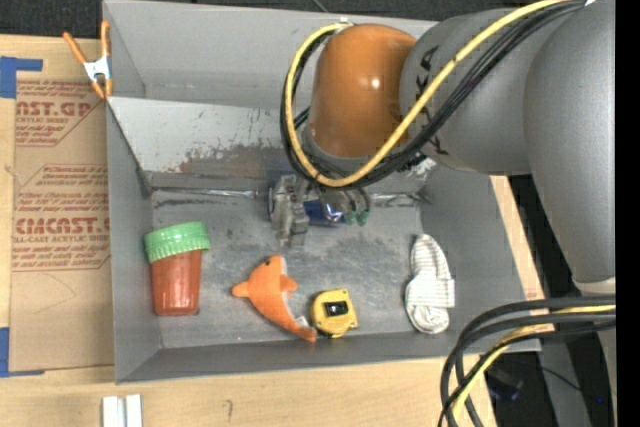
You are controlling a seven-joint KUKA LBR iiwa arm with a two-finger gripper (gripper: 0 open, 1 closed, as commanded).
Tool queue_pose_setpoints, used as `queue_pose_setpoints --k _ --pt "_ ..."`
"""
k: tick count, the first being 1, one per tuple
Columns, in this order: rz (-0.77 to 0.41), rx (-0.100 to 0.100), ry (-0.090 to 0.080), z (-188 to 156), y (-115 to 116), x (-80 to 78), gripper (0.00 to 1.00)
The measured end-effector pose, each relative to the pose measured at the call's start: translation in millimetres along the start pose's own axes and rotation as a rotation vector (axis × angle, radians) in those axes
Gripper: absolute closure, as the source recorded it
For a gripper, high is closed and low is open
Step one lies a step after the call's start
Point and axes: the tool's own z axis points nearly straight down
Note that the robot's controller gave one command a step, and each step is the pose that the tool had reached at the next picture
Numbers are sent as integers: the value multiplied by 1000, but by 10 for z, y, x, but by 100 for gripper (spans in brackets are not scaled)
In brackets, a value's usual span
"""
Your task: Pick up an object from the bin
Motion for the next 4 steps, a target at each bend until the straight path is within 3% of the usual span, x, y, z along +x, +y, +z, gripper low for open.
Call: queue_pose_setpoints --k 1,2,3,4 --pt "52 -1 0 -244 55 109 0" --pt "52 -1 0 -241 58 110 0" --pt "-17 -1 -5 172 90 195 0" --pt "-76 -2 3 877 473 525 100"
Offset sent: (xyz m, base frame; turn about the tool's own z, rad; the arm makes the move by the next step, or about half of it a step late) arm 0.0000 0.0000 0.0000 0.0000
